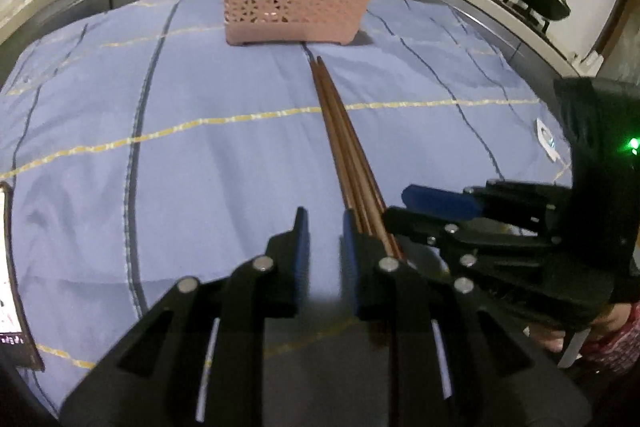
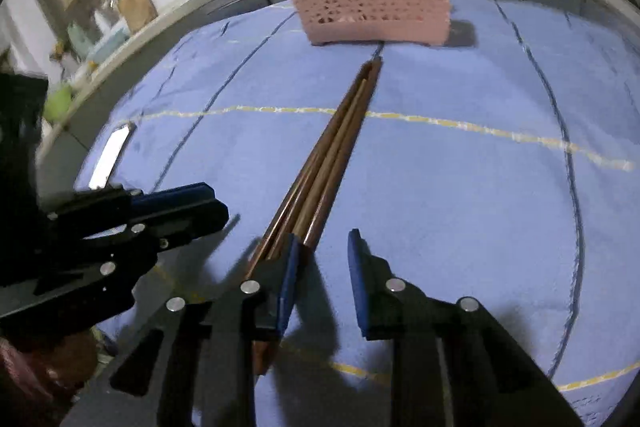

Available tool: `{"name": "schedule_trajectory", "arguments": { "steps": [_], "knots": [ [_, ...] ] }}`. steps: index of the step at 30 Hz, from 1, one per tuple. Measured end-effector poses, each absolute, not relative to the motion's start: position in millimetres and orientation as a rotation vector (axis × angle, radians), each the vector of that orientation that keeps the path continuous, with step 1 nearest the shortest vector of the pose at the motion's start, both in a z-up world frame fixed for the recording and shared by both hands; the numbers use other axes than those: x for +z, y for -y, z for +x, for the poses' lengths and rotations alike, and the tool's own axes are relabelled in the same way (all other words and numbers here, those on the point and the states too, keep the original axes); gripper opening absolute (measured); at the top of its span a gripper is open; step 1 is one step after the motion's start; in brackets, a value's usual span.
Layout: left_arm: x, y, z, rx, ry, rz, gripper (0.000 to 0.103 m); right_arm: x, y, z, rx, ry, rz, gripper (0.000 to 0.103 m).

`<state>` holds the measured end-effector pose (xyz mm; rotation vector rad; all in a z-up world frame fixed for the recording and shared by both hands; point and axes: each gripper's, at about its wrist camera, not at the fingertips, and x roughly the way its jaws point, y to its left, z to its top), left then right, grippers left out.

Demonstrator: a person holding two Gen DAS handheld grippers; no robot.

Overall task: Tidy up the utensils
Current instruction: 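Lower both tools to the chopstick pile and grasp one dark chopstick each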

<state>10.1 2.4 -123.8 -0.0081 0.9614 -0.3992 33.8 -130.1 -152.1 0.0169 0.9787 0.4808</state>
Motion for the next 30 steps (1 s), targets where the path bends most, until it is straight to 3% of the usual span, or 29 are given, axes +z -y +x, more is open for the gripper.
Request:
{"name": "schedule_trajectory", "arguments": {
  "steps": [6, 16, 18, 20, 30],
  "knots": [
    [-130.2, 5.9, 9.8, -0.404, -0.980, 0.034, 0.017, -156.9, 126.6, 29.9, 0.387, -0.917, -0.151, 0.026],
    [-143.1, 31.6, 16.4, -0.338, -0.965, 0.157, 0.017, -155.6, 157.5, 36.0, 0.352, -0.925, -0.062, 0.026],
    [-143.6, 36.5, 22.7, -0.309, -0.947, 0.186, 0.010, -156.4, 157.5, 38.5, 0.352, -0.912, -0.070, 0.021],
    [-142.7, 35.3, 27.9, -0.303, -0.949, 0.176, 0.007, -157.1, 159.3, 39.3, 0.344, -0.906, -0.077, 0.007],
    [-141.3, -9.5, 4.0, -0.294, -0.989, 0.138, 0.010, -158.3, 210.6, 14.3, 0.349, -0.968, -0.010, 0.007]
  ]
}}
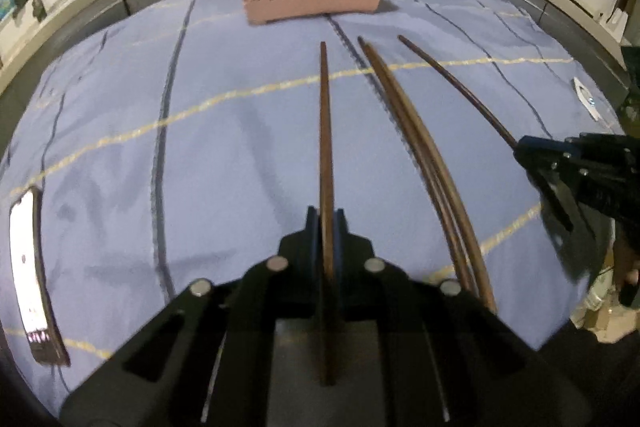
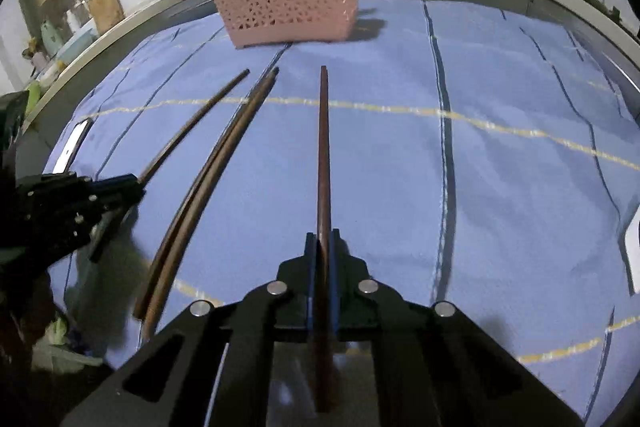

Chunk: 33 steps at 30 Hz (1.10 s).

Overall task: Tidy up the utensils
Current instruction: 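Lower both tools to the chopstick pile and grasp one dark chopstick each, then lift both chopsticks over the pink caddy and release them inside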

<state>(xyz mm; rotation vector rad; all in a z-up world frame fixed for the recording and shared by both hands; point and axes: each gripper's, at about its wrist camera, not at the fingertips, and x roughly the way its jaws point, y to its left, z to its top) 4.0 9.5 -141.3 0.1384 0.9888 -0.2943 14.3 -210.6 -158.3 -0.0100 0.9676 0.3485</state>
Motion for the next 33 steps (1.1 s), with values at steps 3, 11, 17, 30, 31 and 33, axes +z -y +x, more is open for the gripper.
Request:
{"name": "schedule_trajectory", "arguments": {
  "steps": [3, 11, 17, 30, 31, 33],
  "knots": [
    [-140.1, -10.4, 4.3, -0.307, -0.997, 0.155, 0.014, -156.7, 207.9, 16.5, 0.357, -0.984, -0.038, 0.007],
    [-137.6, 18.6, 62.0, -0.302, -0.978, 0.220, 0.029, -151.1, 185.3, 81.2, 0.367, -0.986, -0.043, 0.008],
    [-134.6, 33.7, 105.2, -0.319, -0.983, 0.198, 0.005, -149.0, 176.3, 124.8, 0.409, -0.989, 0.019, 0.005],
    [26.8, -21.7, 69.7, -0.432, -0.649, -0.053, 0.005, -21.0, 211.5, 84.2, 0.580, -0.529, 0.241, 0.005],
    [45.6, -27.7, 67.8, -0.433, -0.605, -0.066, 0.005, -11.4, 211.5, 83.9, 0.585, -0.497, 0.247, 0.005],
    [75.8, -36.6, 68.0, -0.433, -0.536, -0.085, 0.005, 17.9, 213.6, 87.6, 0.593, -0.415, 0.262, 0.005]
  ]
}}
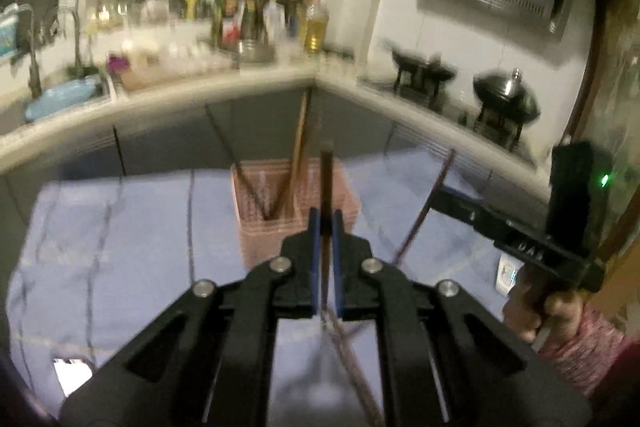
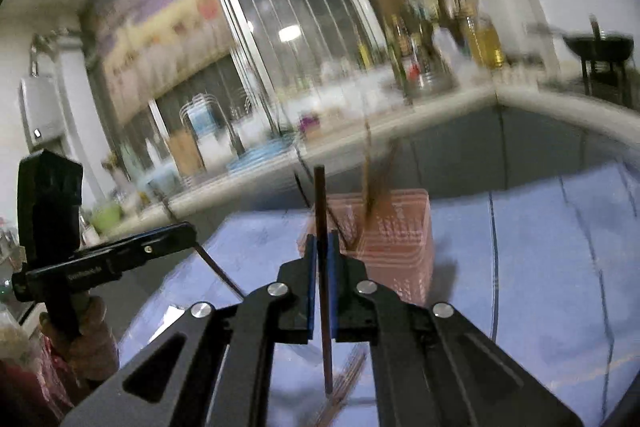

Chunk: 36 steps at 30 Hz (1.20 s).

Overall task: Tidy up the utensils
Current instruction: 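Lift both chopsticks over the pink caddy and release them inside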

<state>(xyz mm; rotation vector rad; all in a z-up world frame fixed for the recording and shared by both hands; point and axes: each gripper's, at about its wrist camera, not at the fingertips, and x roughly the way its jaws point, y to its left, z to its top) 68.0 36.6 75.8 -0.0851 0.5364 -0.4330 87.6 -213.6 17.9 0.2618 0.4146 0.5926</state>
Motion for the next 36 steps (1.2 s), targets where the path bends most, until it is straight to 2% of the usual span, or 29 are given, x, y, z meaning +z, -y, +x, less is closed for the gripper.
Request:
{"name": "schedule_trajectory", "arguments": {
  "steps": [4, 9, 15, 24, 28, 36],
  "knots": [
    [135.4, -41.0, 85.5, -0.385, -0.399, -0.081, 0.005, 74.0, 212.1, 113.7, 0.581, -0.297, 0.276, 0.005],
    [163.9, -34.0, 137.9, -0.324, -0.363, -0.065, 0.005, 108.4, 198.9, 166.2, 0.562, -0.253, 0.263, 0.005],
    [139.5, -29.2, 189.3, -0.305, -0.443, -0.054, 0.005, 89.4, 179.9, 209.4, 0.550, -0.313, 0.233, 0.005],
    [79.7, -20.3, 215.0, -0.310, -0.570, -0.012, 0.005, 34.3, 165.3, 230.1, 0.556, -0.442, 0.227, 0.005],
    [48.8, -7.1, 223.0, -0.274, -0.682, 0.039, 0.014, 12.4, 151.4, 237.0, 0.533, -0.568, 0.214, 0.006],
    [98.6, -27.0, 165.9, -0.255, -0.533, -0.012, 0.016, 60.8, 174.8, 193.3, 0.551, -0.463, 0.314, 0.010]
  ]
}}
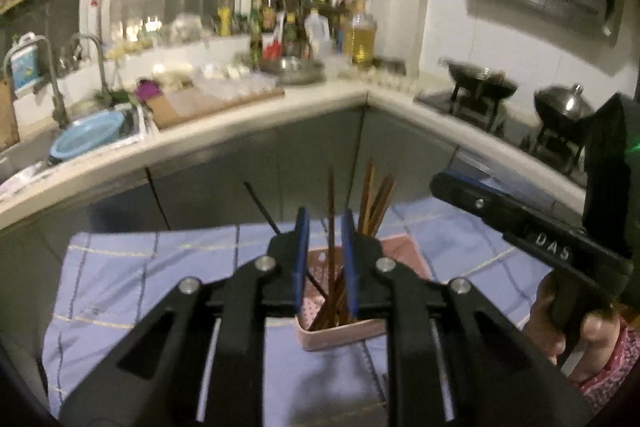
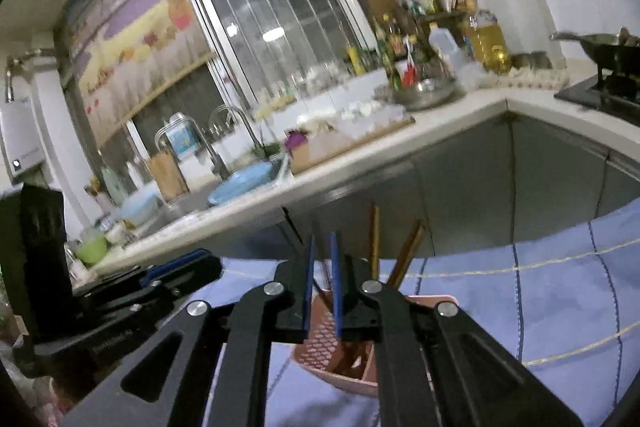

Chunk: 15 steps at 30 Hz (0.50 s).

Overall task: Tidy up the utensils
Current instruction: 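Lift both chopsticks over the pink caddy and release them inside, then lower both tools to the last chopsticks and grasp one each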

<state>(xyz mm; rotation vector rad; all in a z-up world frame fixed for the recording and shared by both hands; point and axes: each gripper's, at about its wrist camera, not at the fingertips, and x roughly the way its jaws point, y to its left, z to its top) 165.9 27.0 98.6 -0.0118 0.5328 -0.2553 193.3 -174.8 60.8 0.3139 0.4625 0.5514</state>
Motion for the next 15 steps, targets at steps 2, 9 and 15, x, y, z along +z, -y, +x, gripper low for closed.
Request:
{"name": "schedule_trajectory", "arguments": {
  "steps": [2, 9, 15],
  "knots": [
    [101.9, -29.5, 137.2, -0.268, -0.491, -0.011, 0.021, 67.0, 183.8, 173.3, 0.558, -0.438, 0.329, 0.017],
    [18.6, -22.6, 71.3, -0.304, -0.592, 0.037, 0.025, -27.2, 187.4, 97.7, 0.460, -0.650, 0.247, 0.042],
    [-80.4, -20.3, 52.0, -0.339, -0.865, -0.019, 0.025, -140.4, 157.5, 57.0, 0.446, -0.966, 0.145, 0.025]
  ]
}}
